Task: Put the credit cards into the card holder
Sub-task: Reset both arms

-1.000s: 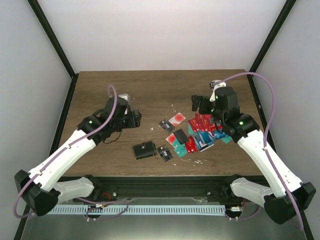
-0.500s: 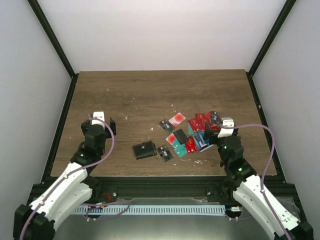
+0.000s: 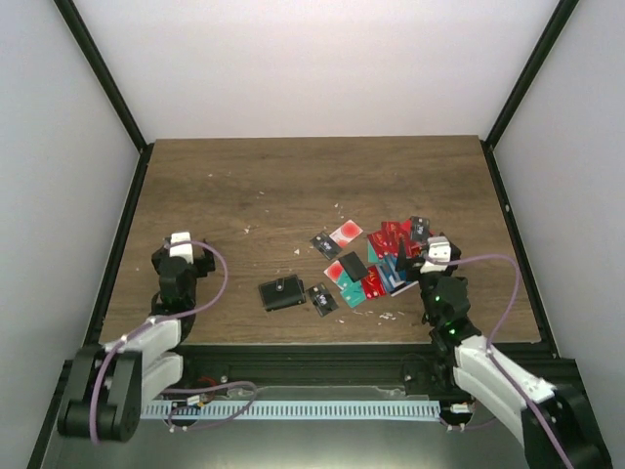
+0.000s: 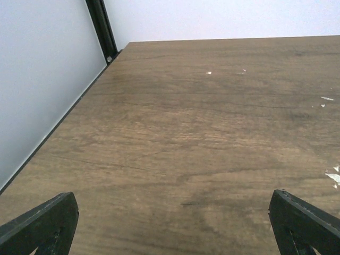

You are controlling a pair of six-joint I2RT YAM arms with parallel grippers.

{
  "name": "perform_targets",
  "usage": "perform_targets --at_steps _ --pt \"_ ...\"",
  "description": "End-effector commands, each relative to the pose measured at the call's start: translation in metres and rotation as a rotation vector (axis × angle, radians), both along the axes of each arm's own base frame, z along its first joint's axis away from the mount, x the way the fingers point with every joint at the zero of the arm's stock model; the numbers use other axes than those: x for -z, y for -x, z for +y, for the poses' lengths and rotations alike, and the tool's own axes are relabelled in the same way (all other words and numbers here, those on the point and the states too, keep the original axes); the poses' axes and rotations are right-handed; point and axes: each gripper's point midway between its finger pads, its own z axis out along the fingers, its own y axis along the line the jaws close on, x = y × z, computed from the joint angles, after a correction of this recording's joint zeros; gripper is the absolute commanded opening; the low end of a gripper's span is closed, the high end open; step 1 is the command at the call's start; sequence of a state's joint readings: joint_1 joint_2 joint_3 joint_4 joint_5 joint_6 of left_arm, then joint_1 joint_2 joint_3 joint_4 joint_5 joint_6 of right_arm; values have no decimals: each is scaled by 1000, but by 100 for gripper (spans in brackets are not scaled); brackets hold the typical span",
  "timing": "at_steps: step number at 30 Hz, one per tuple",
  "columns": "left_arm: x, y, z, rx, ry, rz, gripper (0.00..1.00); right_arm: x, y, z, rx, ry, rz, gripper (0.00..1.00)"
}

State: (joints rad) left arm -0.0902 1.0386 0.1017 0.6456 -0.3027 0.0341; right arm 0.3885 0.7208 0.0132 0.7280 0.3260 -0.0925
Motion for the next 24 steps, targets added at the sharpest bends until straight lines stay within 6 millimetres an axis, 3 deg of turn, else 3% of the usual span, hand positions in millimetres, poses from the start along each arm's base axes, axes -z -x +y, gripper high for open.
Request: perform_targets --at_steps 1,3,4,5,7,8,9,10,11,13,14,24 --pt "-52 -42 -6 66 19 -214 100 -3 -5 -11 -29 38 -116 100" --pt "-51 -60 -2 68 49 -230 100 -8 -21 -14 -48 34 -134 100" --pt "-32 -68 -2 84 75 -196 100 -13 -31 -18 -51 19 -153 100" --pt "-22 -72 -1 90 84 -194 100 -4 -48 -25 -22 -40 -100 100" --pt "-30 -77 -2 112 88 -216 100 8 -64 -12 -149 -29 -77 100" --pt "-21 -76 -2 103 91 -173 100 16 -71 -13 -153 -29 -64 100" --pt "-22 -72 0 96 91 -212 100 38 -82 -15 -145 -40 65 100" --pt "-32 -72 3 85 100 -253 100 25 -88 -15 -153 -41 40 100" --pt "-28 -76 4 80 107 -213 100 24 -85 -19 -138 -53 -5 100" --pt "-27 -75 4 84 107 -225 100 36 -91 -19 -135 -53 85 100" --pt "-24 -74 4 83 108 -215 100 27 -89 -20 -130 -58 24 100" --pt "-25 -74 3 78 97 -207 100 30 -90 -22 -116 -63 52 100"
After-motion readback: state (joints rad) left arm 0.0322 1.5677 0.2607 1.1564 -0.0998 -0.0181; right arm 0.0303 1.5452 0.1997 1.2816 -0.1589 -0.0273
